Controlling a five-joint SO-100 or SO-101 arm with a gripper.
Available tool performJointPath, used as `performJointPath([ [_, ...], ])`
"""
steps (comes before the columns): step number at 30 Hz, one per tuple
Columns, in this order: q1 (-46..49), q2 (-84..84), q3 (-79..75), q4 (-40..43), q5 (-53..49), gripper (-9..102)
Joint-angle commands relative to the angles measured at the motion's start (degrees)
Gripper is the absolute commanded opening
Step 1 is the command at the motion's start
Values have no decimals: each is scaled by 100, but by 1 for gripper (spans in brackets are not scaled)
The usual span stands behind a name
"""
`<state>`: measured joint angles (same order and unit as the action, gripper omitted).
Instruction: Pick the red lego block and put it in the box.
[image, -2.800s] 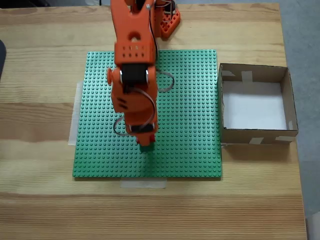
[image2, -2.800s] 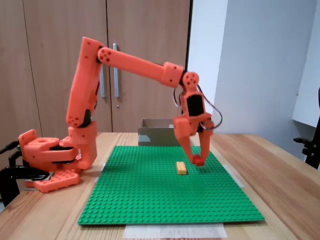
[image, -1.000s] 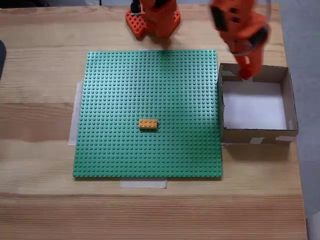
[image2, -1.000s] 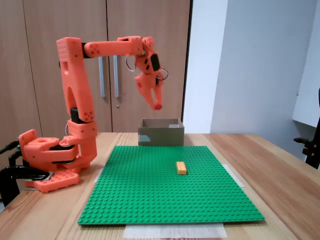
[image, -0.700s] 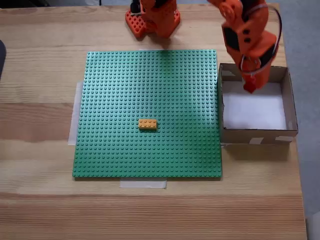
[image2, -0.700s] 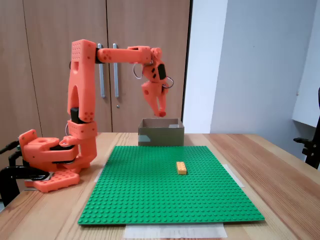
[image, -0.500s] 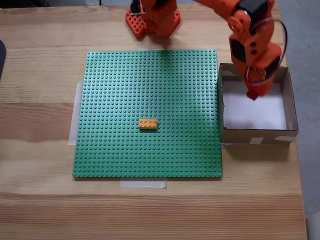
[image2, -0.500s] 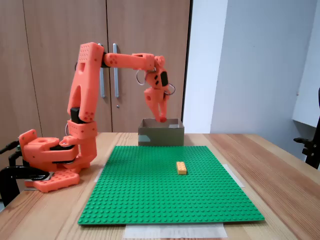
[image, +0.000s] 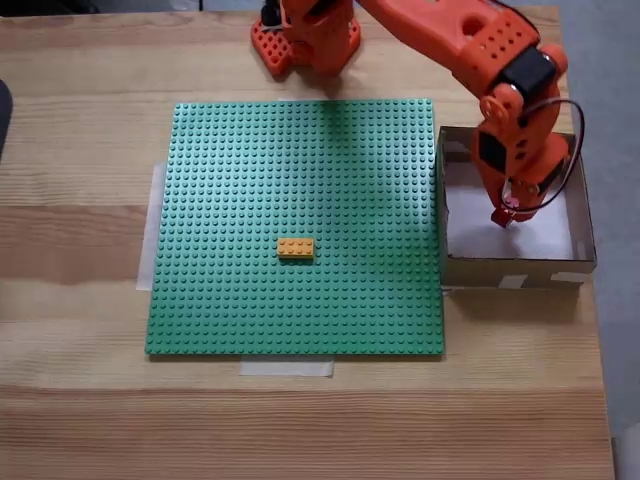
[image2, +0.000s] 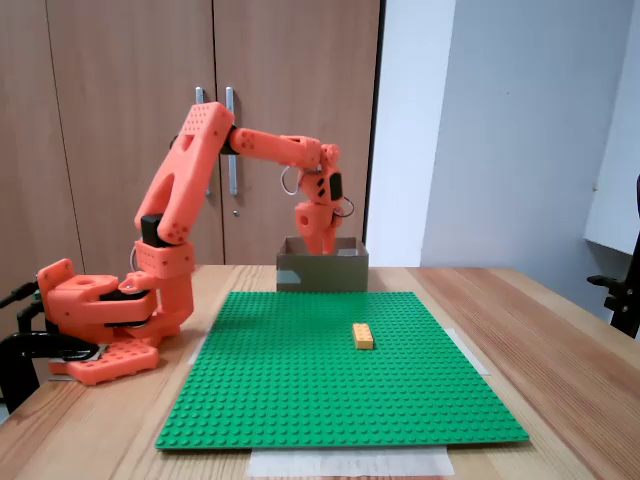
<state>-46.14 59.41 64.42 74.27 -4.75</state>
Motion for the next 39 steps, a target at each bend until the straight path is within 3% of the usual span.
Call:
performJointPath([
  [1, -70, -53, 9, -123, -35, -1],
  [13, -202, -149, 44, -88, 9, 1],
  [19, -176, -114, -88, 44, 70, 14],
  [25, -88, 18, -817, 396, 26, 14],
  [39, 141, 2039, -809, 694, -167, 14],
])
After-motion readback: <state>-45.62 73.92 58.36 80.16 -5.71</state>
